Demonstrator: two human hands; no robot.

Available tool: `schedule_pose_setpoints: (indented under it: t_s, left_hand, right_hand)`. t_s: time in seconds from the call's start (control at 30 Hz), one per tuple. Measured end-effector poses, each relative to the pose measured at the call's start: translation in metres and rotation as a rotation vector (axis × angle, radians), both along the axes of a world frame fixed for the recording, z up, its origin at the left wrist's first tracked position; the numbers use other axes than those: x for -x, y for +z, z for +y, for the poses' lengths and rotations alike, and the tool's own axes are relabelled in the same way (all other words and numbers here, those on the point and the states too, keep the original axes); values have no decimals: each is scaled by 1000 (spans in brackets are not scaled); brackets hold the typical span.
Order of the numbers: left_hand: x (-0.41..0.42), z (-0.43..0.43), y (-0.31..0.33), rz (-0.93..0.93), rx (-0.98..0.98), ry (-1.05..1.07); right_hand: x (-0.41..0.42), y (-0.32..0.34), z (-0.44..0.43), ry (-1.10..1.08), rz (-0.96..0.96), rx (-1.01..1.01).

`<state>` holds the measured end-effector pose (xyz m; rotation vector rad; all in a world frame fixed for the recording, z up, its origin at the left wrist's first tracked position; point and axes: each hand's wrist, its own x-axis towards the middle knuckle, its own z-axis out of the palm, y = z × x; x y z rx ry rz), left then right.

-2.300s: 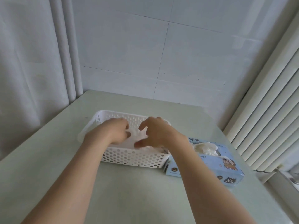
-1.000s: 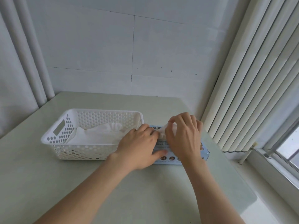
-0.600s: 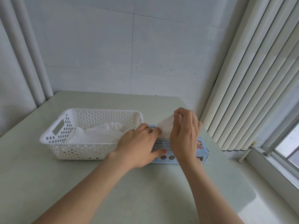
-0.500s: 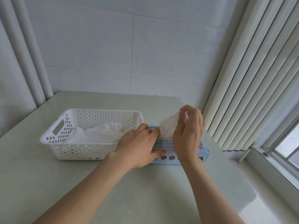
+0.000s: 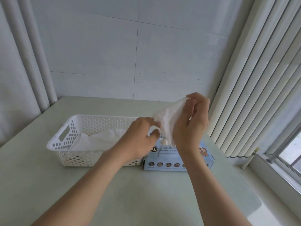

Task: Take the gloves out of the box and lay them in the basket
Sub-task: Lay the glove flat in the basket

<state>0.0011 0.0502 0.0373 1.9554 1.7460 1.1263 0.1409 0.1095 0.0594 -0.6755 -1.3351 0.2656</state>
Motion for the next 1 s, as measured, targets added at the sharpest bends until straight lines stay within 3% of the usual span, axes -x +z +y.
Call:
schedule_pose_setpoints:
  t_s: [0.2, 0.3, 0.47, 0.63, 0.87, 1.0]
  left_hand:
    - [18, -9, 35, -875, 76, 118]
    - [33, -12, 39, -1069, 194, 107]
    - [46, -12, 38, -1086, 153, 139]
    - [50, -12, 36, -1046, 54, 124]
    - [60, -17, 47, -1004, -35, 157]
    - [66, -20, 48, -842, -69, 167]
  right_hand:
    - [28, 22, 4, 362, 109, 251]
    - [43, 27, 4, 540, 218, 355]
    - [56, 26, 4, 612, 186, 437]
    - [58, 17, 5, 745, -33, 498]
    - [60, 12, 18, 897, -273, 941]
    - [57, 15, 12, 886, -312, 985]
